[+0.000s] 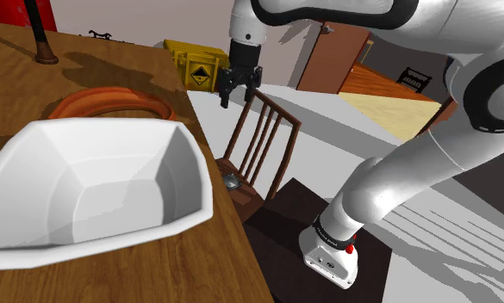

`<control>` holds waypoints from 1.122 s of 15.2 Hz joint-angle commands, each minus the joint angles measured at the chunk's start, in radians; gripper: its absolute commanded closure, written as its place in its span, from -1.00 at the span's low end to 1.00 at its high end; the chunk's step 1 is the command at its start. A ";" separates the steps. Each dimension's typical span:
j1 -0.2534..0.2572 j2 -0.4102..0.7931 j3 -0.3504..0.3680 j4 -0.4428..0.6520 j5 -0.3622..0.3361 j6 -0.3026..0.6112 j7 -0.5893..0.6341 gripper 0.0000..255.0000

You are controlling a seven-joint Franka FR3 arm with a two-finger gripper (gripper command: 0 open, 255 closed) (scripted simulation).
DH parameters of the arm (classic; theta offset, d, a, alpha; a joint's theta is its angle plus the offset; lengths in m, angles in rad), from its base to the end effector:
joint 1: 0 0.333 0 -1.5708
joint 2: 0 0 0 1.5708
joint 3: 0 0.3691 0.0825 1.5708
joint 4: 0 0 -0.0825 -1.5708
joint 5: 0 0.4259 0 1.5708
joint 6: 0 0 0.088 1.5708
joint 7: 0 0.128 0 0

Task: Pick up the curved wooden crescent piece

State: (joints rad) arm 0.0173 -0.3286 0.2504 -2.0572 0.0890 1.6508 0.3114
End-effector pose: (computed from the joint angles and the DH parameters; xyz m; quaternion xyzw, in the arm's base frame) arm 0.4498 0.1490 0.5834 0.9984 -0.0355 -0.0428 0.0081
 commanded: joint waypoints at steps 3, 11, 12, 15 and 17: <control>0.013 0.153 0.053 0.153 -0.020 -0.018 0.082 -1.00; 0.084 0.512 0.130 0.547 -0.116 -0.104 0.253 -1.00; 0.099 0.562 0.135 0.609 -0.132 -0.123 0.272 -1.00; 0.129 0.646 0.139 0.702 -0.157 -0.145 0.301 -1.00; 0.126 0.641 0.138 0.669 -0.156 -0.116 0.299 -1.00</control>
State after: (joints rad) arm 0.1446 0.3117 0.3891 -1.3781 -0.0666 1.5240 0.6112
